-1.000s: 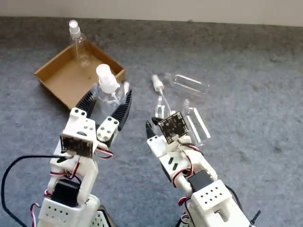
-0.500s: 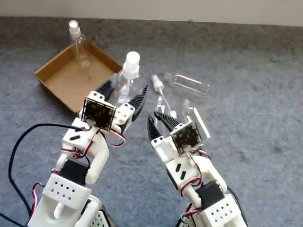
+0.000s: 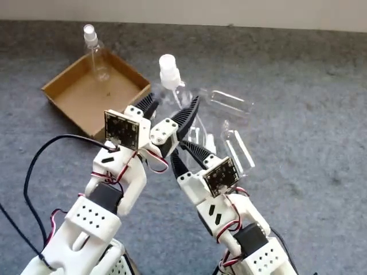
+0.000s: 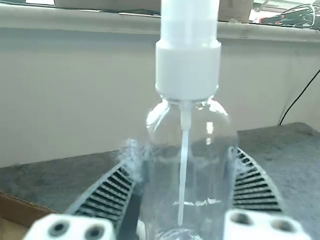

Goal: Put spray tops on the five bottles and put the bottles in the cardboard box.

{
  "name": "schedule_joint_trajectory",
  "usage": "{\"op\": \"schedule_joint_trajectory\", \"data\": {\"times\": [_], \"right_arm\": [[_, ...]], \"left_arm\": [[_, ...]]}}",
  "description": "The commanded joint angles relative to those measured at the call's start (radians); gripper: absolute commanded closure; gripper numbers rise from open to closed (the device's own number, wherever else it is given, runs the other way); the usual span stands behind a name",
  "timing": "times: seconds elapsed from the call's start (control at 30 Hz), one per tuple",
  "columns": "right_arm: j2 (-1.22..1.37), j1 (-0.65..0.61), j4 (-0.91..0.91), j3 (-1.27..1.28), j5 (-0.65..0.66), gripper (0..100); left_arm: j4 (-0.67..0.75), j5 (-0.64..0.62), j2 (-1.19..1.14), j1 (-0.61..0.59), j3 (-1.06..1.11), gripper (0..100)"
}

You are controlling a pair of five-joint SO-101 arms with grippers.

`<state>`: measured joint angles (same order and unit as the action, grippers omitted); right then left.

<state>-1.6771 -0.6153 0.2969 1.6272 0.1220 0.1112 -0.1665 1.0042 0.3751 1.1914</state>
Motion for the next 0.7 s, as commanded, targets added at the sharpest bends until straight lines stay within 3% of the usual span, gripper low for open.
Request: {"op": "schedule_joint_trajectory", "data": {"times": [0.0, 0.17, 0.47, 0.67], "right_arm": [[-0.012, -0.031, -0.038, 0.024, -0.046, 95.1], [-0.012, -0.028, -0.059, 0.045, -0.066, 95.1], [-0.01, 0.09, -0.3, 0.156, -0.066, 95.1], [-0.002, 0.104, -0.303, 0.173, -0.066, 95.1]], "left_arm": [[0.034, -0.017, -0.019, 0.054, -0.041, 85], [0.031, -0.017, -0.022, 0.107, -0.012, 85], [-0.031, -0.017, -0.021, 0.11, 0.01, 85], [-0.074, -0.014, -0.021, 0.108, 0.005, 85]]}}
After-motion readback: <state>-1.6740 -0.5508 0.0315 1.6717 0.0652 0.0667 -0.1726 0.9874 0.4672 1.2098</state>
